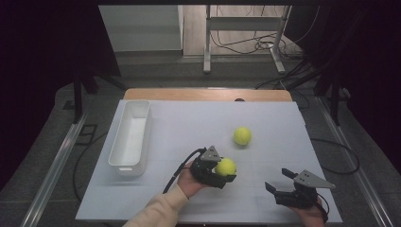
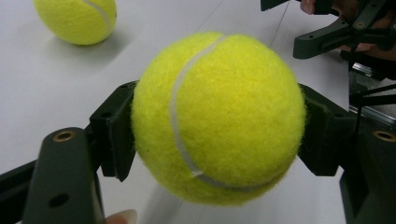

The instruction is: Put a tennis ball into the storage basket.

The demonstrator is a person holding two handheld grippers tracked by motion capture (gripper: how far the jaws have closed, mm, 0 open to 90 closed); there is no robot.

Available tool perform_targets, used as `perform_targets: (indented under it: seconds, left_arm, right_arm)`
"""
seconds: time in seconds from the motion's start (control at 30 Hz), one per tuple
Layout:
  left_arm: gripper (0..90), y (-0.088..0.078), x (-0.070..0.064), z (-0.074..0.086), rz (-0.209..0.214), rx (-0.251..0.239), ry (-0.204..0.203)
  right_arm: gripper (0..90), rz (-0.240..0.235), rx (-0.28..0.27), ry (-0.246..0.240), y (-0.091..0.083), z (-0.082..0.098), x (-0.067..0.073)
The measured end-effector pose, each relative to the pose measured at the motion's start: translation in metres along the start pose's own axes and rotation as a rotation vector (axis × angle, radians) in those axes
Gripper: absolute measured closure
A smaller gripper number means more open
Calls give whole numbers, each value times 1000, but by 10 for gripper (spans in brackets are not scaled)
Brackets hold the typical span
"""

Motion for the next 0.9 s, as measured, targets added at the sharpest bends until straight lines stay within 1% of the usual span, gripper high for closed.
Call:
perform_targets:
  seconds: [0.23, 0.37, 0.77, 0.9]
  left_arm:
    - [265, -10, 3, 0, -9, -20, -7]
    - [265, -19, 5, 0, -19, -32, -7]
    - [265, -42, 18, 2, -56, -53, -28]
    - [265, -48, 20, 2, -61, -57, -28]
  right_arm:
    - [135, 2, 0, -4, 0, 0, 0]
    - [135, -2, -8, -2, -1, 0, 0]
    - [136, 0, -3, -4, -1, 0, 0]
    - [135, 1, -2, -5, -1, 0, 0]
Point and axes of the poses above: each handheld gripper's, and its own axes: y roughly forward along the jaws, z roughly out of its underside, x roughly to its left, the point moved 1 cm from there along y, roughly forward along the jaws, and after that the axes turned 4 degrees about -x, right-handed, at the moved point
